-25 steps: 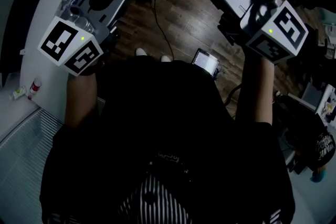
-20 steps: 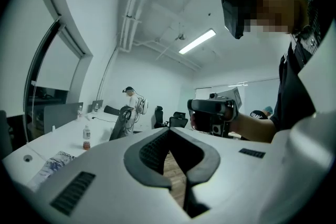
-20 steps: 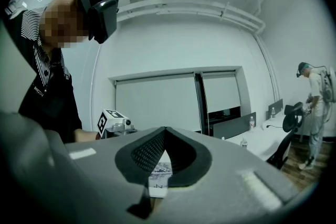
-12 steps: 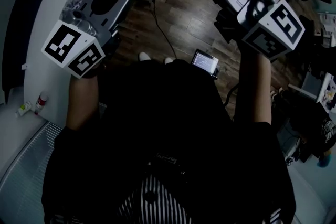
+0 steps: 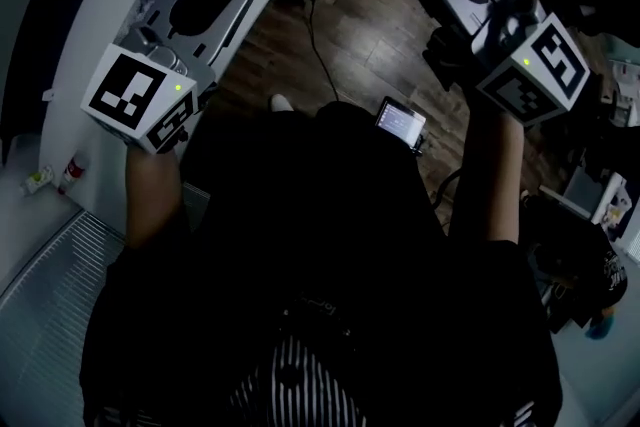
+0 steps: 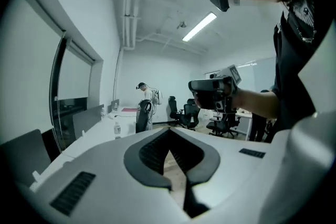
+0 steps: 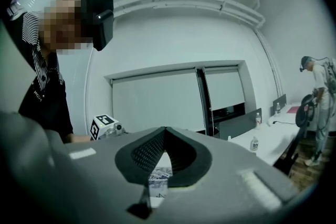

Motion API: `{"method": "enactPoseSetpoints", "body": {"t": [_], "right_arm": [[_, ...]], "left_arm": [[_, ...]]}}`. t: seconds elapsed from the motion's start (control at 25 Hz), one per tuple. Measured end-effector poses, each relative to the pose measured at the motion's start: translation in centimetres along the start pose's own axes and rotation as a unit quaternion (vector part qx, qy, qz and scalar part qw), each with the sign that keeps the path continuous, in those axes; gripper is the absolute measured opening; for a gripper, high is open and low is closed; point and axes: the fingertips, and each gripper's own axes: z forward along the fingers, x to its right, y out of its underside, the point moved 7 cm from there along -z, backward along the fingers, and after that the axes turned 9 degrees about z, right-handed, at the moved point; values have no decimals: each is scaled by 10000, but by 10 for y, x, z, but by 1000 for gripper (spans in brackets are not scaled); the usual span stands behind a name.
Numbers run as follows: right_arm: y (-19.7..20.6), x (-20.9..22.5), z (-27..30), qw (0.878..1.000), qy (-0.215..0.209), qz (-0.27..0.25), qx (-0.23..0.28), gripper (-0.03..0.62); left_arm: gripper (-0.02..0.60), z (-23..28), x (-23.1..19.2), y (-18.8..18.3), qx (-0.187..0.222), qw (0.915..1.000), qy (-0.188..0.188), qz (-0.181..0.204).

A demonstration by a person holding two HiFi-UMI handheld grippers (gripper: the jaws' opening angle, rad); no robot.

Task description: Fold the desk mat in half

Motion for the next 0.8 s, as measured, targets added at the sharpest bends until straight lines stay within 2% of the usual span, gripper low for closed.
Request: {"method": "enactPoseSetpoints", "body": {"t": [0.28, 0.44, 0.6, 0.8], "right_arm": [[0, -4, 11, 9999, -96, 29, -57, 5], [1, 3, 9, 9998, -187, 37, -20, 5], [-4, 32, -3, 9996, -127, 189, 148, 5], [-15, 67, -1, 9991, -315, 185, 203, 5]], "left_arm": [[9, 2, 3, 3, 377, 9971, 191, -627], [9, 14, -1, 6, 205, 9975, 63, -666], [9, 33, -6, -3, 171, 9980, 11, -610], [9, 57, -17, -10, 138, 9977, -152, -652]]}}
